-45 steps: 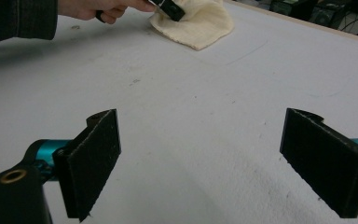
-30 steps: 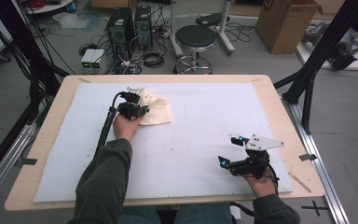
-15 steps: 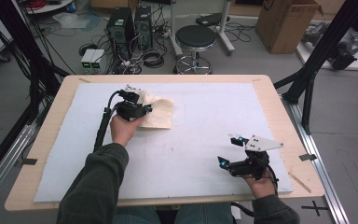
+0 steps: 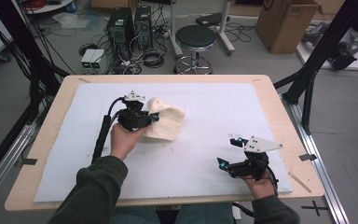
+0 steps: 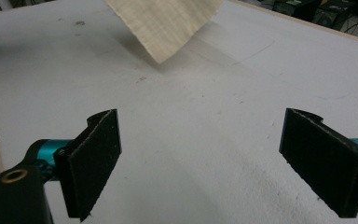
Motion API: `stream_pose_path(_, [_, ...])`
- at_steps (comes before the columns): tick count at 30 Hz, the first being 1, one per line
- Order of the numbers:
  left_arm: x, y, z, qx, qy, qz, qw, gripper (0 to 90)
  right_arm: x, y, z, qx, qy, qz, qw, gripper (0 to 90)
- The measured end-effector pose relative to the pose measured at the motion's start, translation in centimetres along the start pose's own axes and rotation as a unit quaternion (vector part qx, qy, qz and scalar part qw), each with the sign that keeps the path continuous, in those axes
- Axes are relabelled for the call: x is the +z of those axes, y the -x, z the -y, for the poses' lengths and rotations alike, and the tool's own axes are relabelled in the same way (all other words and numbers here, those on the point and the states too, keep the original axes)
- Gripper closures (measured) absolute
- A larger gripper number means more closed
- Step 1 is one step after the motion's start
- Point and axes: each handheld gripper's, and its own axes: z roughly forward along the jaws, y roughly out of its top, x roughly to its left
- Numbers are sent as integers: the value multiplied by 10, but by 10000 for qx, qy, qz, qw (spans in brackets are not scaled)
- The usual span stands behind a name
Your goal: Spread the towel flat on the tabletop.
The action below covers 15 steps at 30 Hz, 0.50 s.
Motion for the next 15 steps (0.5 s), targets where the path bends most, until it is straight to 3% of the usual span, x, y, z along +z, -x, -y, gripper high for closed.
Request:
stream_pose_path(1, [-3, 8, 2, -19, 17, 119, 9999, 772, 0, 0, 0, -3, 1, 14, 10000, 118])
stream_pose_path(6, [-1, 25, 6, -22, -66, 312, 9995, 771, 1, -2, -1, -51, 11, 1, 10000, 118])
stream_pose_path(15, [44, 39, 24, -126, -432, 552, 9975, 763, 3, -3, 0, -113, -85, -67, 9999, 152])
